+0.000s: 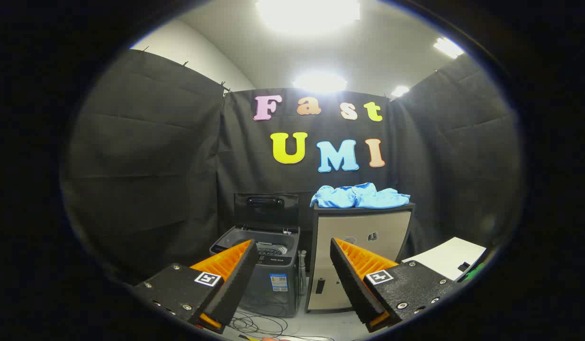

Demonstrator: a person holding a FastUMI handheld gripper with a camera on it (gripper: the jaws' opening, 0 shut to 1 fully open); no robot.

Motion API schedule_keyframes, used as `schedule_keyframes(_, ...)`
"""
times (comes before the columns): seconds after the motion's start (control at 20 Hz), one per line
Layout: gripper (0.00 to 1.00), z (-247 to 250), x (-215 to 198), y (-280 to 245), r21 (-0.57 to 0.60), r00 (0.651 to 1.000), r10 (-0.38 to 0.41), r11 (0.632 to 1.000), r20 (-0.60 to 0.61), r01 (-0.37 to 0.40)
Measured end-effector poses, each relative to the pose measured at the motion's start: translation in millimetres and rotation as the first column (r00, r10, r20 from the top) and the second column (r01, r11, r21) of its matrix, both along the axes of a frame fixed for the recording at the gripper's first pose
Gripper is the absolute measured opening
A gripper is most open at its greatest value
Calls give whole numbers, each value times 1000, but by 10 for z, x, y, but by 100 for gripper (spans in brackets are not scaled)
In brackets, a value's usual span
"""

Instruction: Put the clothes into the washing machine and then close the washing machine lid.

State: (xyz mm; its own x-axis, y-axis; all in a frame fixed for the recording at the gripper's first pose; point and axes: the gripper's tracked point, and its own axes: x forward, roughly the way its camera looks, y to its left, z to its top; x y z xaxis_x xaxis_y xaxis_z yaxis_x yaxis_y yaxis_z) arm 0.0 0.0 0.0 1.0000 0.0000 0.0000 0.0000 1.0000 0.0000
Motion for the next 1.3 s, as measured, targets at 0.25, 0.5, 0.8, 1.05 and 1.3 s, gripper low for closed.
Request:
schedule_keyframes(0.25, 95, 15, 16, 2, 6, 1000, -1, 1000, 5, 1)
schedule_keyframes(0.5, 95, 3, 22, -12, 5, 1000, -11, 1000, -2, 11)
schedule_keyframes(0.8, 95, 12, -8, 30, 16, 1000, 5, 1000, 3, -5)
schedule_keyframes(1.05, 95, 32, -16, 35, 20, 1000, 4, 1000, 4, -4)
schedule_keyframes(1.3, 95, 59, 3, 30, 12, 1000, -7, 1000, 3, 7)
